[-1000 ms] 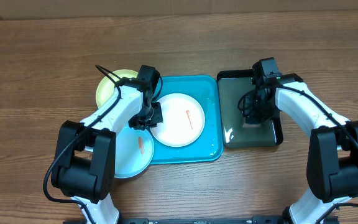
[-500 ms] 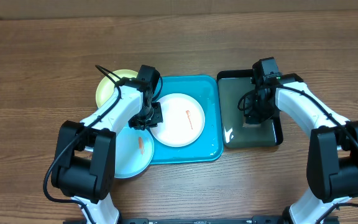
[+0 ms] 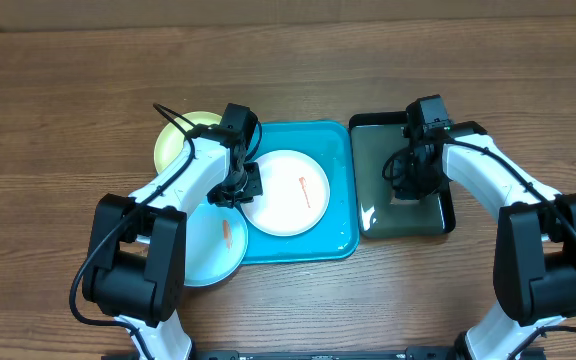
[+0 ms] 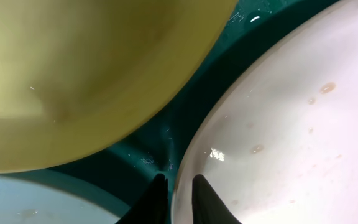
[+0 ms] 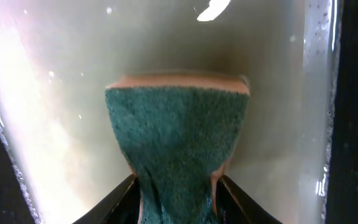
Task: Clean dirty plates on tray and stack at the side
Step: 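Lift the green sponge from the black tray with right gripper, then carry the sponge over the white plate held by left gripper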
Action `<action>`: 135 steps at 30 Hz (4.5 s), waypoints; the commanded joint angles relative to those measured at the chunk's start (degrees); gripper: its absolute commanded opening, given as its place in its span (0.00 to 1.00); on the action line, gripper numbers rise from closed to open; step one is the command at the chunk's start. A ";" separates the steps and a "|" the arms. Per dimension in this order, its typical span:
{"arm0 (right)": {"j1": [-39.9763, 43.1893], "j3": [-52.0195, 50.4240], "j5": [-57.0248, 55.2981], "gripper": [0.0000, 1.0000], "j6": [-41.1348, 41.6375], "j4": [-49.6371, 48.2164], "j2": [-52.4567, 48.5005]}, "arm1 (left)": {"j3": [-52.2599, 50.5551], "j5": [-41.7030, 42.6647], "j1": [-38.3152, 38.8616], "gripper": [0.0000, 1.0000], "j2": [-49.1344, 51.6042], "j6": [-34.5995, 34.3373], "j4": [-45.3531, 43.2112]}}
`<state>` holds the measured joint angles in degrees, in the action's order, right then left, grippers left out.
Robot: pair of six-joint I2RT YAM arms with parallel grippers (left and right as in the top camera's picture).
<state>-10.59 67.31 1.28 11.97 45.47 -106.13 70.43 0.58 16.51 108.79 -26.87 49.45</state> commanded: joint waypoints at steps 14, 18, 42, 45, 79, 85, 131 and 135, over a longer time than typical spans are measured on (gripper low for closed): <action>-0.33 -0.28 0.31 0.47 -0.22 -1.27 0.24 | 2.16 0.90 -0.87 0.10 0.28 0.11 0.55; -0.33 -0.28 0.31 0.47 -0.20 -1.20 0.22 | 2.16 0.96 -0.85 0.09 0.28 0.96 0.74; -0.33 0.26 0.31 0.47 -0.17 -1.05 0.24 | 2.03 2.25 -0.83 0.04 0.28 1.11 1.11; -0.35 0.26 0.31 0.45 -0.20 -1.09 0.24 | 2.03 2.25 -0.83 0.04 0.28 1.14 1.14; -0.46 11.93 0.33 0.04 -4.55 12.98 0.24 | 2.05 4.57 -0.83 0.04 0.28 -2.95 -1.27; -1.60 12.63 0.33 0.04 -8.04 13.84 0.24 | 2.05 5.03 -0.90 0.06 0.28 -3.02 -0.68; -4.52 28.20 1.66 0.04 -5.95 28.30 0.24 | 2.05 4.57 -1.11 0.04 0.28 -2.97 1.05; -6.32 29.57 8.85 0.04 -4.92 27.69 0.24 | 2.05 4.57 -1.11 0.04 0.28 -2.95 1.03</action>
<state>-15.18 95.18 4.14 5.06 73.47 -106.26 71.50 5.34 15.64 108.79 -29.69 50.35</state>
